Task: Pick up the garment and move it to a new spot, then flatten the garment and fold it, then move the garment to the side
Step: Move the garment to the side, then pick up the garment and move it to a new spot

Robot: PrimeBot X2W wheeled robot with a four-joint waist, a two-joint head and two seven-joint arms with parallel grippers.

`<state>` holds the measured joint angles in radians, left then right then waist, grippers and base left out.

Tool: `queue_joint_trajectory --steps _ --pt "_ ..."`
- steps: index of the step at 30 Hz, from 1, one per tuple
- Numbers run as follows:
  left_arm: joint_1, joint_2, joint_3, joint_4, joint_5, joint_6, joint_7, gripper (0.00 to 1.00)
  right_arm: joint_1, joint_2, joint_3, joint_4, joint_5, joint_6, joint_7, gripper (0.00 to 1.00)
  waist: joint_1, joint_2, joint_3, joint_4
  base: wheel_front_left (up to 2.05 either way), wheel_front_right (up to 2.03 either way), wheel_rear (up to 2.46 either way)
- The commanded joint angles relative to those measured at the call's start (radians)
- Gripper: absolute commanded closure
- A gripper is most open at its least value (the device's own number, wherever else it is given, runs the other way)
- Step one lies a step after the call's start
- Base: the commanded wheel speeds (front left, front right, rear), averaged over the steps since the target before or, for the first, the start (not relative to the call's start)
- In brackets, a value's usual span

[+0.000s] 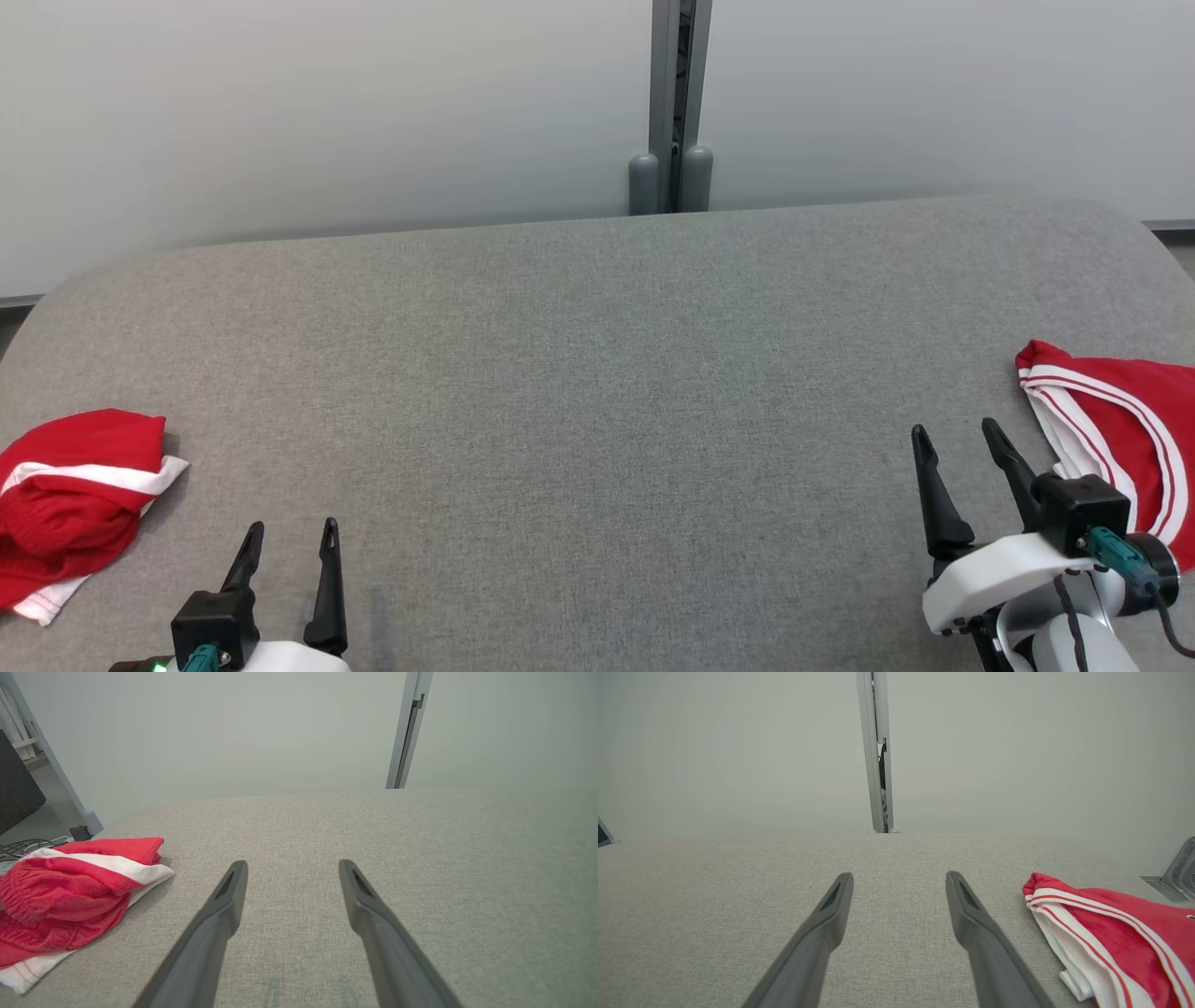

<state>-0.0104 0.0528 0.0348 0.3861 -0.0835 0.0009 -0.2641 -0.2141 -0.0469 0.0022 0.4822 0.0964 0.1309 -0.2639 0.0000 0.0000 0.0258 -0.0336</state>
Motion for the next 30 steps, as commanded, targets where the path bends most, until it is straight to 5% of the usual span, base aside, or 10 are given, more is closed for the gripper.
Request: queue_joint_trajectory --steps 1,17,30 --pt "0.009 0.003 0.01 0.0 0.008 -0.001 0.0 0.0 0.021 -0.007 0.001 -0.004 -0.004 0.0 0.0 0.0 0.0 0.0 -0.021 0.005 0.0 0.0 0.0" --pt "0.005 0.001 0.017 -0.001 0.007 -0.003 0.0 0.0 0.053 -0.006 0.023 0.0 -0.008 0.0 0.0 0.0 0.0 0.0 -0.027 0.034 0.0 0.0 0.0" --pt "-0.007 0.0 0.042 0.019 -0.013 0.013 0.0 0.0 0.052 -0.007 0.081 0.002 0.005 0.0 0.0 0.0 0.0 0.0 0.004 0.283 0.0 0.0 0.0"
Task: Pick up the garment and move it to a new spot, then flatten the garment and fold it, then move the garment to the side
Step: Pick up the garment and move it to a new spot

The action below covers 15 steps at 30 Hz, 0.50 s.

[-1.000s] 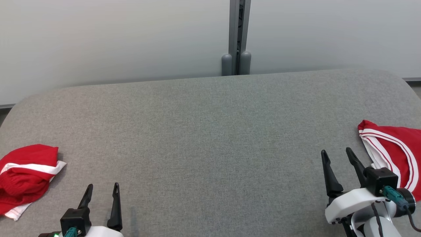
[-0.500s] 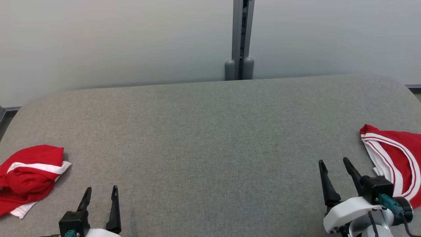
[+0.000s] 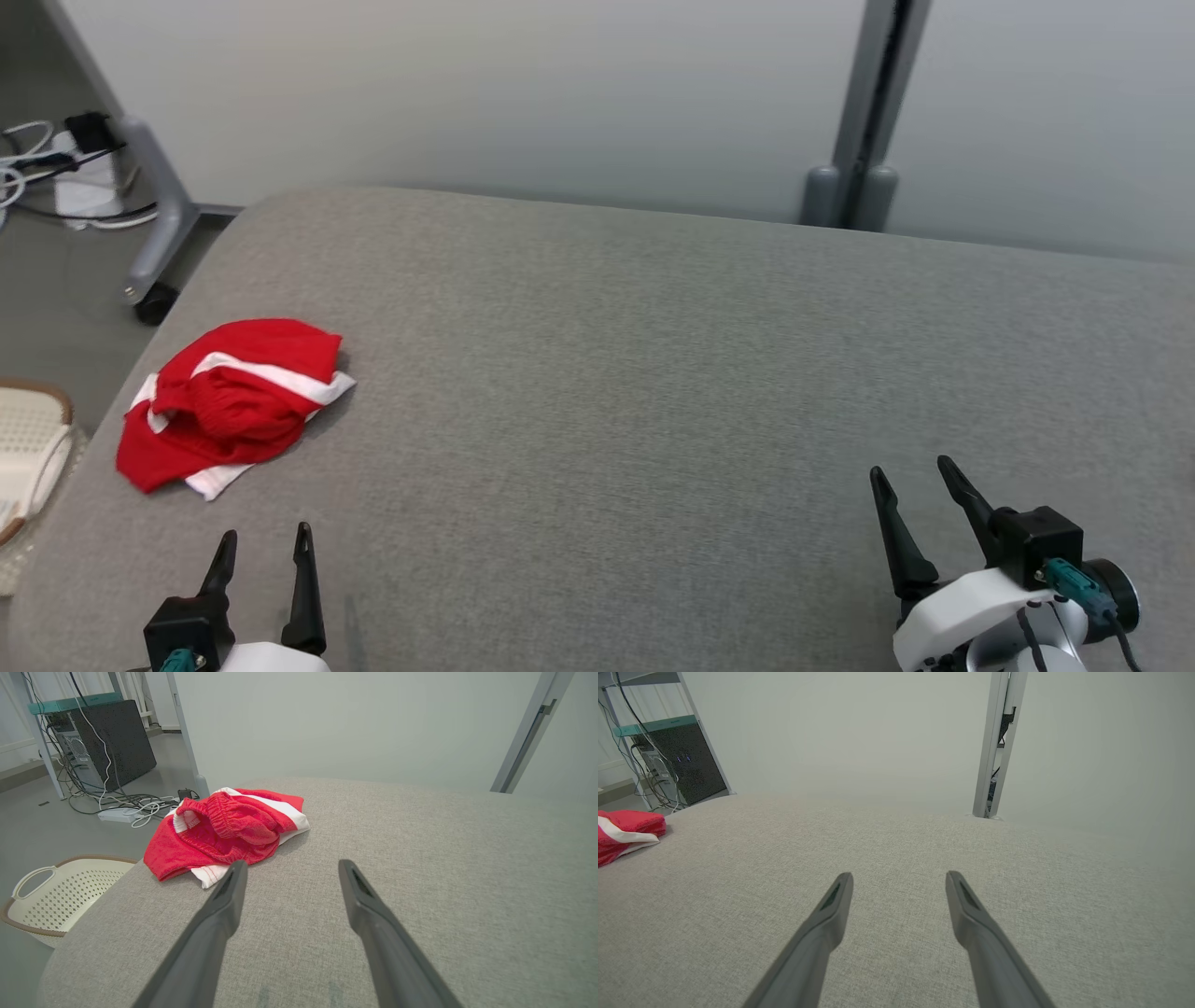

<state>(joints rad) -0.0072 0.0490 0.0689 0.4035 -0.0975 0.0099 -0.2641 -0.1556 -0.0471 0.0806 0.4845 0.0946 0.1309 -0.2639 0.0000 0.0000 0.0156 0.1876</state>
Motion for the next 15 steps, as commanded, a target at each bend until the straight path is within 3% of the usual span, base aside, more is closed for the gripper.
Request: queue_joint_trajectory --steps 1,9,15 --pt "-0.01 0.004 0.013 0.005 0.003 0.001 0.0 0.0 -0.01 -0.007 0.004 0.0 0.013 0.0 0.0 0.0 0.0 0.0 0.018 0.084 0.0 0.0 0.0" --pt "0.009 0.003 0.064 -0.001 0.0 0.0 0.0 0.0 -0.025 -0.007 0.04 0.001 0.029 0.0 0.0 0.0 0.0 0.0 0.033 0.218 0.0 0.0 0.0" --pt "0.002 0.003 0.098 0.01 -0.046 -0.014 0.0 0.0 -0.044 -0.007 0.063 0.006 0.025 0.0 0.0 0.0 0.0 0.0 0.055 0.263 0.0 0.0 0.0"
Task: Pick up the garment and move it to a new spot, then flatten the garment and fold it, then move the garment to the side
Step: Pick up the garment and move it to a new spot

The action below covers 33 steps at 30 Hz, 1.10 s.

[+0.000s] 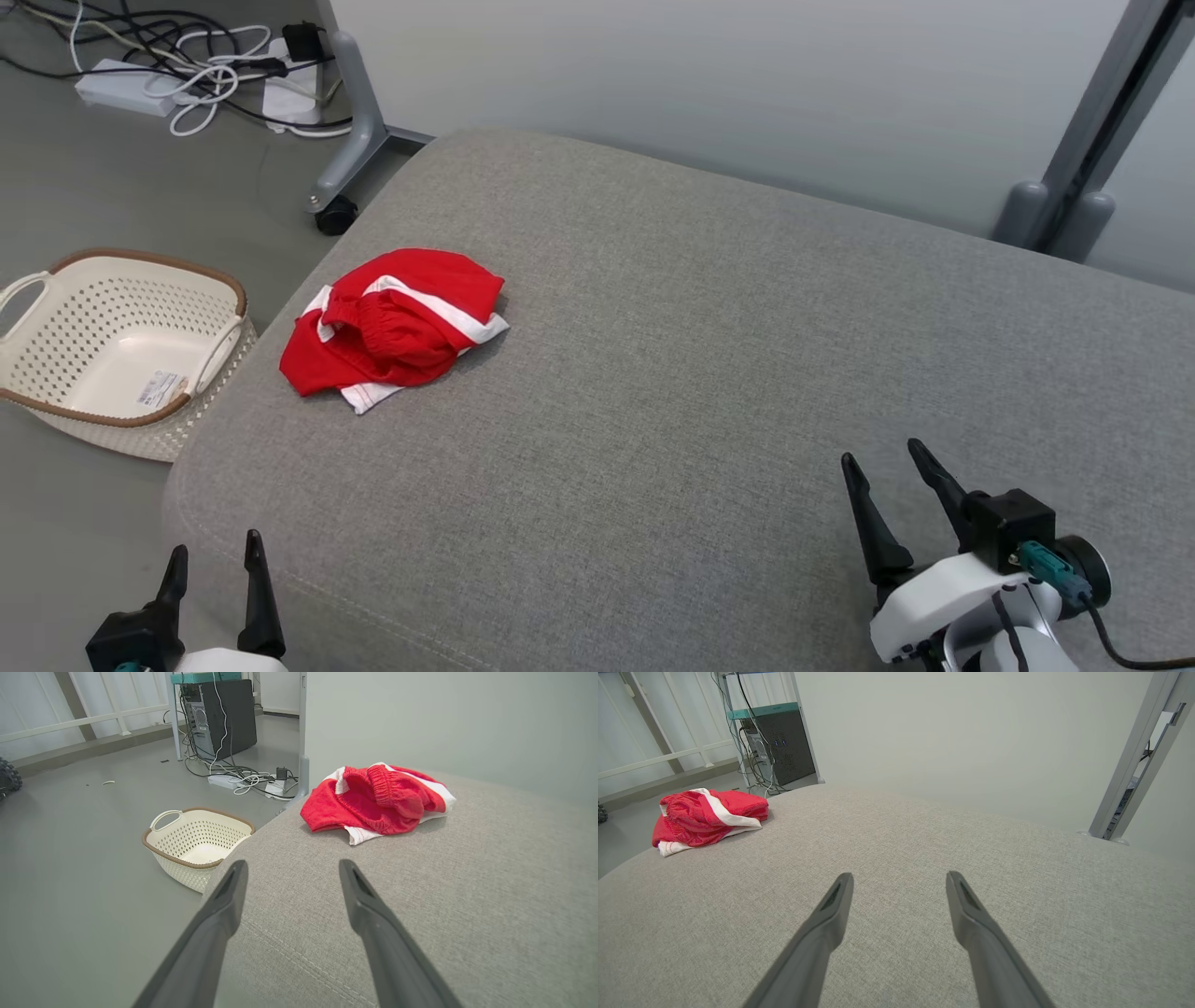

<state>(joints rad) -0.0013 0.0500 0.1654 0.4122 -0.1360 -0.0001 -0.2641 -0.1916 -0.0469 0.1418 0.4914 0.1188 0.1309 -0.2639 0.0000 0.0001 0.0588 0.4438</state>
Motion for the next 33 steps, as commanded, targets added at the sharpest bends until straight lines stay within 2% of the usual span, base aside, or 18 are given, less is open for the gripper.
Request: queue_joint_trajectory --steps 1,8,14,20,27,33 --pt "-0.009 0.002 0.003 0.004 -0.015 -0.008 0.0 0.0 -0.011 -0.008 0.005 0.0 0.0 0.0 0.0 0.0 0.0 -0.0001 0.017 0.006 0.0 0.0 0.0" --pt "-0.09 0.003 0.027 0.062 -0.132 -0.047 0.0 0.0 -0.056 -0.009 0.025 -0.01 -0.021 0.0 0.0 0.0 0.0 -0.0001 0.076 -0.034 0.0 0.0 0.0" --pt "-0.212 0.004 0.06 0.126 -0.122 -0.067 0.0 0.0 -0.095 -0.008 0.035 -0.037 -0.058 0.0 0.0 0.0 0.0 -0.0001 0.146 -0.09 0.0 0.0 0.0" --pt "-0.397 0.046 0.079 0.235 -0.088 -0.087 0.0 0.0 -0.128 -0.007 0.031 -0.077 -0.104 0.0 0.0 0.0 0.0 -0.0001 0.225 -0.155 0.0 0.0 0.0" --pt "-0.58 0.123 0.105 0.401 -0.083 -0.098 0.0 0.0 -0.159 -0.01 0.014 -0.088 -0.135 0.0 0.0 0.0 0.0 -0.0001 0.301 -0.221 0.0 0.0 0.0" --pt "-0.652 0.15 0.135 0.543 -0.098 -0.083 0.0 0.0 -0.175 -0.011 0.002 -0.094 -0.146 0.0 0.0 0.0 0.0 -0.0001 0.339 -0.259 0.0 0.0 0.0"
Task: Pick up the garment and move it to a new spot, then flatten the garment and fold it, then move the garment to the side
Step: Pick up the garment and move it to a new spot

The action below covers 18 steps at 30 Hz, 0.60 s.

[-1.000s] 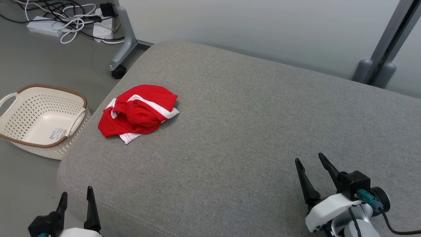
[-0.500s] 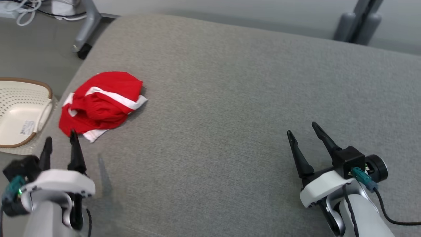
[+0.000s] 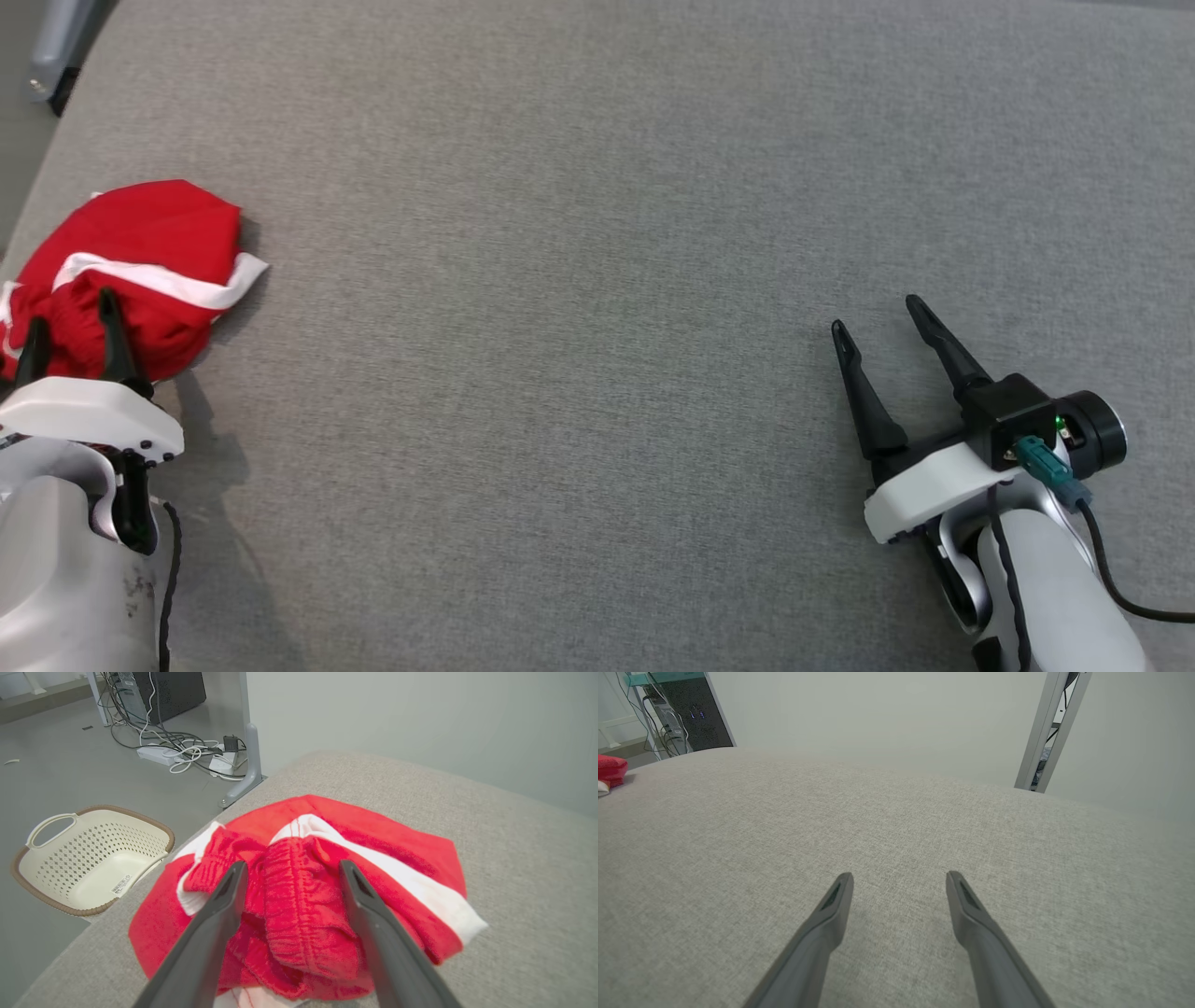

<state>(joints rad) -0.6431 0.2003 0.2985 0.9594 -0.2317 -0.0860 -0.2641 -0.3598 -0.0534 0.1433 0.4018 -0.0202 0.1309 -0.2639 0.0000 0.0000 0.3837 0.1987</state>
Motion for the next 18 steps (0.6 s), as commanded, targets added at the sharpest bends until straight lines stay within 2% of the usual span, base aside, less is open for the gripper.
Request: queue_joint_trajectory --steps 1,3,4,5,9,18 --pt "-0.017 -0.003 0.003 0.015 0.0 0.012 0.0 0.0 -0.009 -0.005 -0.002 -0.005 -0.008 0.0 0.0 0.0 0.0 0.0 0.018 -0.018 0.0 0.0 0.0" --pt "-0.029 0.0 0.001 0.057 0.005 0.025 0.0 0.0 -0.013 -0.005 -0.004 -0.003 -0.008 0.0 0.0 0.0 0.0 0.0 0.024 -0.025 0.0 0.0 0.0" --pt "-0.036 0.003 0.003 0.062 0.005 0.029 0.0 0.24 -0.014 -0.005 -0.006 -0.003 -0.008 0.0 0.0 0.0 0.0 0.0 0.025 -0.028 0.0 0.0 0.0" --pt "-0.039 0.008 0.006 0.06 0.009 0.036 0.0 1.0 -0.015 -0.006 -0.009 -0.003 -0.006 0.0 0.0 0.0 0.0 0.0 0.024 -0.031 0.0 0.0 0.0" --pt "-0.028 0.012 0.007 0.039 0.02 0.037 0.0 1.0 -0.009 -0.003 -0.013 -0.005 0.002 0.0 0.0 0.0 0.0 0.0 0.01 -0.041 0.0 0.0 0.0" --pt "-0.06 -0.012 -0.059 -0.174 0.086 -0.014 0.0 1.0 0.018 0.0 -0.025 -0.001 0.049 0.0 0.0 0.0 0.0 0.0 -0.057 -0.067 0.0 0.0 0.0"
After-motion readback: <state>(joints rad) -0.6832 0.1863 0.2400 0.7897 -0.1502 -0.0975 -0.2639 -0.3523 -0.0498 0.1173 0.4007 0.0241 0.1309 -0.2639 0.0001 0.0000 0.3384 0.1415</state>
